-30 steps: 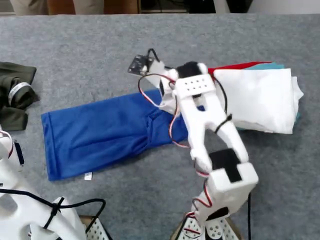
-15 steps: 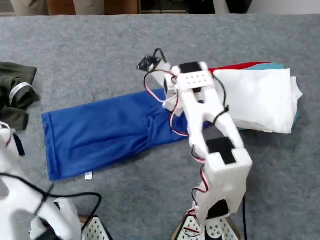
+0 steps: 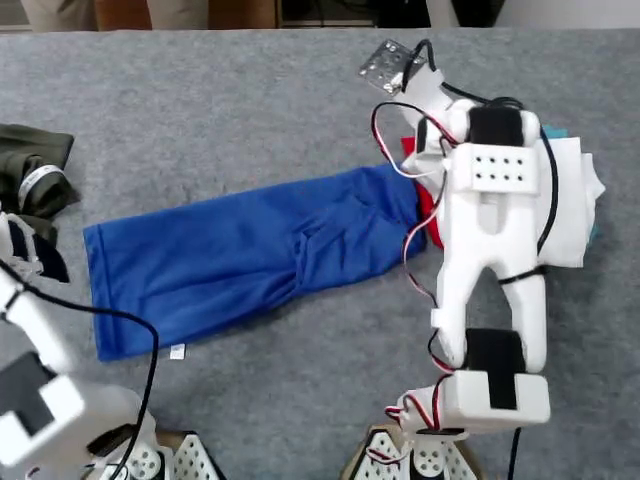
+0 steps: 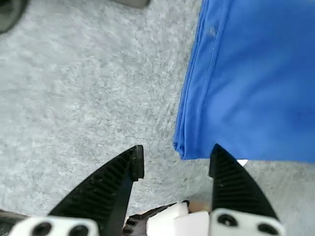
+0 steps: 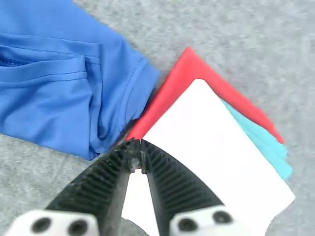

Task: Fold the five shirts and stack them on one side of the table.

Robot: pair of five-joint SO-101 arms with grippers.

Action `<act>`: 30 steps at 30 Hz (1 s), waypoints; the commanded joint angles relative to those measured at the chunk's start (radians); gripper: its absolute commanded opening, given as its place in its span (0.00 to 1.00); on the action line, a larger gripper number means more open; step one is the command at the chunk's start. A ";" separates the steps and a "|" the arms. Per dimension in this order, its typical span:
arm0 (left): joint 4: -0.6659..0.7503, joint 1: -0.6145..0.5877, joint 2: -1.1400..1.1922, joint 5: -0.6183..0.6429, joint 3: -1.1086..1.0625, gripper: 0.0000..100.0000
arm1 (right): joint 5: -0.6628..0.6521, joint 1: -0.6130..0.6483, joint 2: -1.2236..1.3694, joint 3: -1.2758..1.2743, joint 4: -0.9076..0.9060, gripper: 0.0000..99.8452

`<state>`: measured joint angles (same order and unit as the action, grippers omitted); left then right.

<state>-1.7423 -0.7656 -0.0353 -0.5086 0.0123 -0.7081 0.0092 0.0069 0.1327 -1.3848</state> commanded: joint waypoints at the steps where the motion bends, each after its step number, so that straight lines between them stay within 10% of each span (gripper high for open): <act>1: -0.006 0.005 0.071 -0.071 0.046 0.24 | -0.012 -0.008 -0.059 0.035 0.014 0.00; 30: 0.384 0.192 0.289 -0.066 -0.172 0.24 | -0.015 0.008 -0.067 0.007 0.043 0.00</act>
<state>-1.3633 -0.6045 0.2378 -0.5884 -0.1672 -0.7112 0.0123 -0.0069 0.1312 -1.3602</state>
